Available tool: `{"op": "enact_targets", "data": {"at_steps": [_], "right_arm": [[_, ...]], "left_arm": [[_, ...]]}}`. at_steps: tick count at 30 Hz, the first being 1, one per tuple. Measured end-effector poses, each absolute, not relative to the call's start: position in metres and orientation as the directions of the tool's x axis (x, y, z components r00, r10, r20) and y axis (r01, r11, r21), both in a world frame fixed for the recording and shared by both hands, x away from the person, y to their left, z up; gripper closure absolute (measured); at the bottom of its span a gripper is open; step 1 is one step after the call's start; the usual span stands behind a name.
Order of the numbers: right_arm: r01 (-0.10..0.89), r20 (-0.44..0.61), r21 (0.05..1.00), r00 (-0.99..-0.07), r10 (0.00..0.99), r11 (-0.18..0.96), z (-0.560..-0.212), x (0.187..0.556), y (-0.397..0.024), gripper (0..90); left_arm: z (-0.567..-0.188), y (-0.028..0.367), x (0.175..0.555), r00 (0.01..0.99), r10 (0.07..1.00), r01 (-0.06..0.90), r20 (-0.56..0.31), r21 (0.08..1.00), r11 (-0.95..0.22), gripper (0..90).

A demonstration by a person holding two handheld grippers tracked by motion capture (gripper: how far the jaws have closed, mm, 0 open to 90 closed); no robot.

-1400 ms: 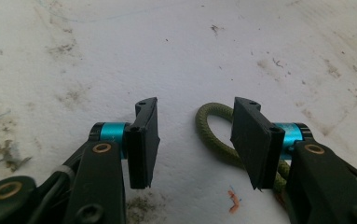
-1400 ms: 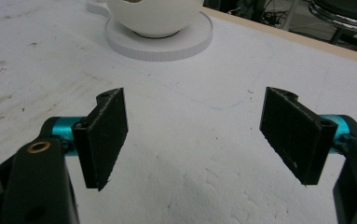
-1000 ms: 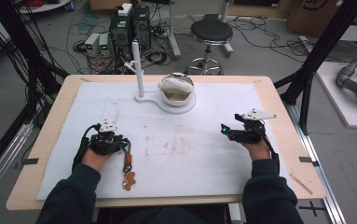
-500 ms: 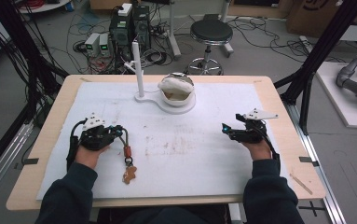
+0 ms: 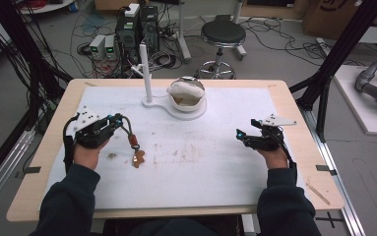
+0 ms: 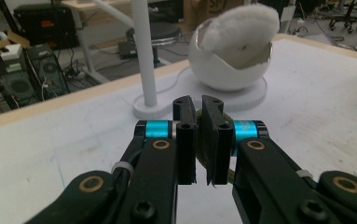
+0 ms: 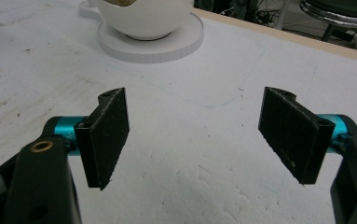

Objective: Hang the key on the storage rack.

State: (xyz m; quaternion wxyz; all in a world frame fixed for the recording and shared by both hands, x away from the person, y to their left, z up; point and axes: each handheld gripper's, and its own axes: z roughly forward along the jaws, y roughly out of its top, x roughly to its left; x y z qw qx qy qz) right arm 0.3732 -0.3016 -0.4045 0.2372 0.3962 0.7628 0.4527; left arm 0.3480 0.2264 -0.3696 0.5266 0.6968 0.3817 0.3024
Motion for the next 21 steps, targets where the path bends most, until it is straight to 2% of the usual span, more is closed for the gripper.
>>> {"op": "enact_targets", "data": {"at_steps": [10, 21], "right_arm": [[0.392, 0.016, 0.884, -0.569, 0.822, 0.255, -0.404, 0.373, -0.304, 24.8], [0.398, 0.022, 0.881, -0.575, 0.818, 0.255, -0.406, 0.375, -0.304, 24.8]], "left_arm": [[-0.318, 0.220, 0.377, 0.527, 0.848, 0.130, 0.043, 0.983, -0.131, 84.2], [-0.274, 0.204, 0.440, 0.526, 0.848, 0.146, 0.058, 0.977, -0.157, 84.2]]}}
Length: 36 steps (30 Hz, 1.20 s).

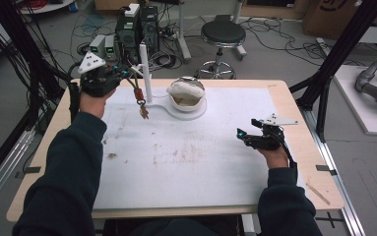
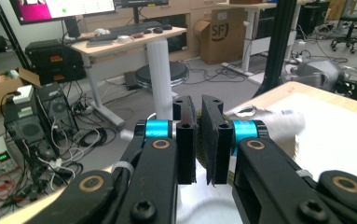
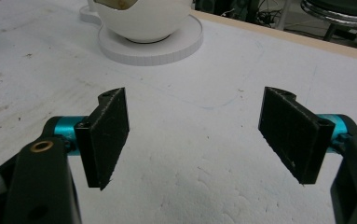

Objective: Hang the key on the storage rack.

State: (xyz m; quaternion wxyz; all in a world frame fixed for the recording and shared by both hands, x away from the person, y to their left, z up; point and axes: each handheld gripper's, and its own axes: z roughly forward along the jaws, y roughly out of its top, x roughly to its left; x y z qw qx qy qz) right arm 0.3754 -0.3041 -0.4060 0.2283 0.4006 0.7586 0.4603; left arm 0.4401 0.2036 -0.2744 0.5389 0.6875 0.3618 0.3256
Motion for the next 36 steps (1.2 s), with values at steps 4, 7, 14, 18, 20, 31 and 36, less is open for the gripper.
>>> {"op": "enact_targets", "data": {"at_steps": [4, 7, 14, 18, 20, 31, 36], "right_arm": [[0.401, 0.026, 0.881, -0.575, 0.818, 0.253, -0.407, 0.375, -0.306, 24.8], [0.405, 0.034, 0.881, -0.568, 0.822, 0.244, -0.408, 0.374, -0.308, 24.8], [0.409, 0.040, 0.880, -0.567, 0.823, 0.239, -0.408, 0.373, -0.310, 24.8], [0.407, 0.034, 0.879, -0.571, 0.821, 0.247, -0.409, 0.373, -0.310, 24.8], [0.409, 0.036, 0.879, -0.570, 0.821, 0.245, -0.409, 0.373, -0.310, 24.8], [0.409, 0.033, 0.878, -0.572, 0.819, 0.250, -0.409, 0.373, -0.310, 24.9], [0.407, 0.026, 0.876, -0.577, 0.816, 0.259, -0.410, 0.372, -0.307, 24.9]], "left_arm": [[-0.272, 0.198, 0.461, 0.504, 0.862, 0.171, 0.054, 0.972, -0.161, 84.1], [-0.272, 0.195, 0.473, 0.495, 0.868, 0.185, 0.044, 0.970, -0.155, 84.1], [-0.275, 0.191, 0.492, 0.471, 0.881, 0.214, 0.041, 0.964, -0.159, 84.1], [-0.282, 0.190, 0.499, 0.469, 0.883, 0.236, 0.025, 0.960, -0.152, 84.1], [-0.285, 0.189, 0.501, 0.467, 0.884, 0.238, 0.019, 0.960, -0.146, 84.0], [-0.291, 0.200, 0.501, 0.437, 0.893, 0.263, -0.107, 0.965, -0.014, 58.5], [-0.294, 0.214, 0.488, 0.440, 0.885, 0.241, -0.151, 0.969, 0.045, 49.1]]}}
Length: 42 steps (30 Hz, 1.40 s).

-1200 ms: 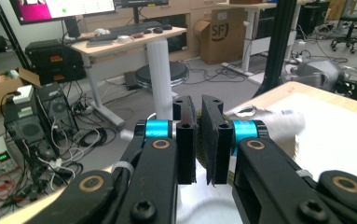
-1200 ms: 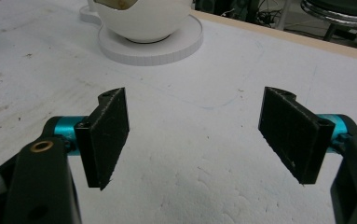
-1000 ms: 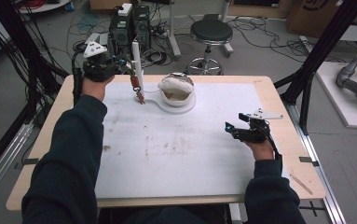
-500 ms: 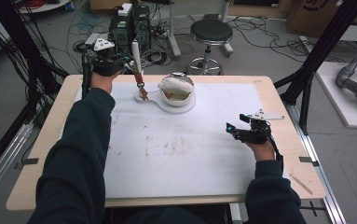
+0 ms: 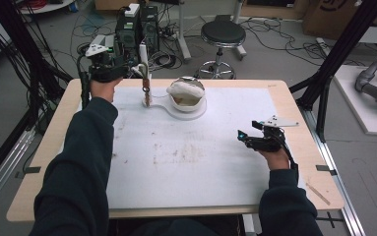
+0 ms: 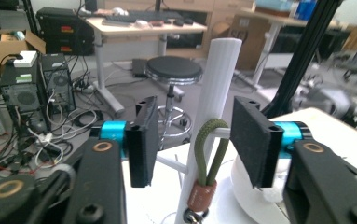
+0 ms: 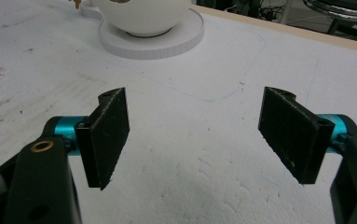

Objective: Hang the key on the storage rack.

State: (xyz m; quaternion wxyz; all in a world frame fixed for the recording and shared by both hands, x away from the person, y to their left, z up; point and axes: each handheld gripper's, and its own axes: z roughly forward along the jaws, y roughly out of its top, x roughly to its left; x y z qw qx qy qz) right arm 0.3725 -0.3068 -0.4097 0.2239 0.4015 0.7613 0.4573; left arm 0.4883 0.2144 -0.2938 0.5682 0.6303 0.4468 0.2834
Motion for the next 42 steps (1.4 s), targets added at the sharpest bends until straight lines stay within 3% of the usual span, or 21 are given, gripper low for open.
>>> {"op": "enact_targets", "data": {"at_steps": [12, 18, 26, 42], "right_arm": [[0.402, 0.021, 0.877, -0.580, 0.814, 0.264, -0.410, 0.373, -0.305, 24.9], [0.396, -0.004, 0.873, -0.576, 0.817, 0.284, -0.409, 0.372, -0.304, 22.9], [0.400, -0.053, 0.856, -0.560, 0.827, 0.326, -0.410, 0.371, -0.306, 21.3], [0.423, -0.020, 0.859, -0.534, 0.845, 0.287, -0.409, 0.366, -0.314, 21.3]], "left_arm": [[-0.325, 0.233, 0.444, 0.515, 0.838, 0.225, -0.180, 0.972, 0.071, 18.2], [-0.346, 0.230, 0.413, 0.559, 0.819, 0.220, -0.126, 0.975, 0.000, 18.1], [-0.380, 0.223, 0.380, 0.584, 0.803, 0.218, -0.119, 0.976, -0.014, 18.0], [-0.410, 0.217, 0.361, 0.572, 0.812, 0.256, -0.118, 0.966, -0.040, 18.3]]}}
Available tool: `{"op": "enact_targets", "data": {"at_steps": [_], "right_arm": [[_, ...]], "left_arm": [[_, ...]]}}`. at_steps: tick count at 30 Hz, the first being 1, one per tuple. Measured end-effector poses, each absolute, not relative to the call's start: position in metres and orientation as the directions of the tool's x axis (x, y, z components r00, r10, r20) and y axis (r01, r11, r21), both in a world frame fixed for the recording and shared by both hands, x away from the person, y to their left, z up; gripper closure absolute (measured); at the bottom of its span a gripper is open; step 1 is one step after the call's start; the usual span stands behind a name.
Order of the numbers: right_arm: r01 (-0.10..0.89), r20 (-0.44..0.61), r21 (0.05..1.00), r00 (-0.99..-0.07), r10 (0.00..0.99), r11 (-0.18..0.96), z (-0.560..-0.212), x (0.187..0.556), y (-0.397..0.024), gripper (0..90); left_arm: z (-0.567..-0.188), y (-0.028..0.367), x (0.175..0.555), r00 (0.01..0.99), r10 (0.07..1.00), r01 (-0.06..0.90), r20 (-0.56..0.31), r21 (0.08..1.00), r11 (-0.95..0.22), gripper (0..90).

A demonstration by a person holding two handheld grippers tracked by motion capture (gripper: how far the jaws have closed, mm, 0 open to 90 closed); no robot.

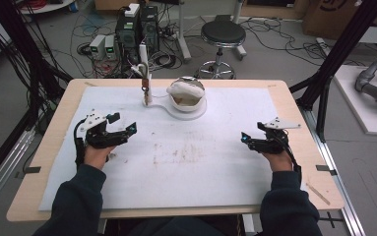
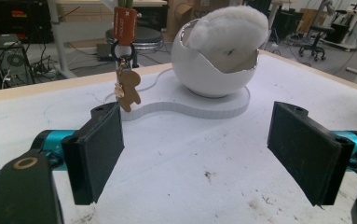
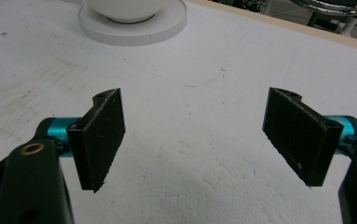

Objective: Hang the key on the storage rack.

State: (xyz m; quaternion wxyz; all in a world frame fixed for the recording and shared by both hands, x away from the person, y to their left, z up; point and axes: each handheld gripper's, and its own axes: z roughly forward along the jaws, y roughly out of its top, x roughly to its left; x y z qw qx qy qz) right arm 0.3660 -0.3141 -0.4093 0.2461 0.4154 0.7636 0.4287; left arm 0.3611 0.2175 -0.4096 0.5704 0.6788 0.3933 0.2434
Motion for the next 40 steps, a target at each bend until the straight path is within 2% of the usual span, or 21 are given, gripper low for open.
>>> {"op": "enact_targets", "data": {"at_steps": [40], "right_arm": [[0.439, -0.009, 0.853, -0.530, 0.848, 0.284, -0.411, 0.358, -0.319, 21.3]], "left_arm": [[-0.418, 0.223, 0.358, 0.565, 0.812, 0.293, -0.145, 0.956, -0.033, 18.7]]}}
